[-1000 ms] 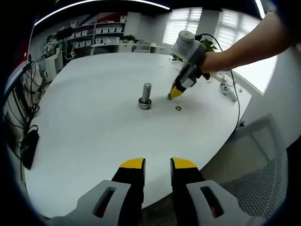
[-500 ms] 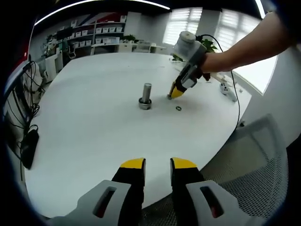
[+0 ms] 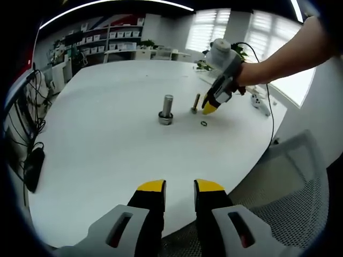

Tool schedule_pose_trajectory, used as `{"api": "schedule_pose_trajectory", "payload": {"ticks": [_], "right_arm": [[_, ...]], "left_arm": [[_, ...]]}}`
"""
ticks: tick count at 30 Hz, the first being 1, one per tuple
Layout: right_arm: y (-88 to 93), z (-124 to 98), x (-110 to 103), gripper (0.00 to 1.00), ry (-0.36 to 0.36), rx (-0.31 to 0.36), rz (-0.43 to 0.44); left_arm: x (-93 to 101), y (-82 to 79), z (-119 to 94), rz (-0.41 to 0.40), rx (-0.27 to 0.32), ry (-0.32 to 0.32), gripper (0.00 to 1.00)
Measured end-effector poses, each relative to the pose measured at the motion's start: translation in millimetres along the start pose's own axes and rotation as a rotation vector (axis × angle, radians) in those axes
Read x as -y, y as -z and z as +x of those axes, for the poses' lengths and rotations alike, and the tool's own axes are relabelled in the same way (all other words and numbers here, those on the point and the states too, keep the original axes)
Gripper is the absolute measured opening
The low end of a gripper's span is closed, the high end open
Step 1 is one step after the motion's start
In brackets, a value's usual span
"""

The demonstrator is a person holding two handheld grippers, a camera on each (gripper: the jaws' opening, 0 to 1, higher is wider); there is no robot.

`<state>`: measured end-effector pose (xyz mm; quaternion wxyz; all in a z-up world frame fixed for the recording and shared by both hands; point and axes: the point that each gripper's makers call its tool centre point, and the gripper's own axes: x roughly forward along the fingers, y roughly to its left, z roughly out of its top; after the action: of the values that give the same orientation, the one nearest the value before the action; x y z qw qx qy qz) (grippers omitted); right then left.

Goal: Place the washer onto the threaded stud by aligning its center hole with the stud, sliding it down to the base, and recovering from edge contact or off-axis alignment until the washer reaches the visible bottom stop.

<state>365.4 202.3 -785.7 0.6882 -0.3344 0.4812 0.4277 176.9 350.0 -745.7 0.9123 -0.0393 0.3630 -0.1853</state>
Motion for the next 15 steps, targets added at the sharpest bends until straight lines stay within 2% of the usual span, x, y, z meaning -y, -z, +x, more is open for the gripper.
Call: {"api": "schedule_pose_trajectory", "payload": {"ticks": [4,8,15], "right_arm": [[1.7,-1.6,-9.7,0.23,-0.021,0.008,0.001],[8.5,0.0,-16.9,0.23,-0.032,-0.007,-0.044],[11.1,-1.4,-25.1,0.25,-0.051,0.005,-0.048]], "left_arm": [[0.1,-0.2,-0.2,0.003,0.002,0.001,0.19],[0.1,1.1,-0.1,0.003,-0.005,0.001,0.19],[-0.6,0.8,-0.5,0.0,-0.002,-0.002,0.19]]}}
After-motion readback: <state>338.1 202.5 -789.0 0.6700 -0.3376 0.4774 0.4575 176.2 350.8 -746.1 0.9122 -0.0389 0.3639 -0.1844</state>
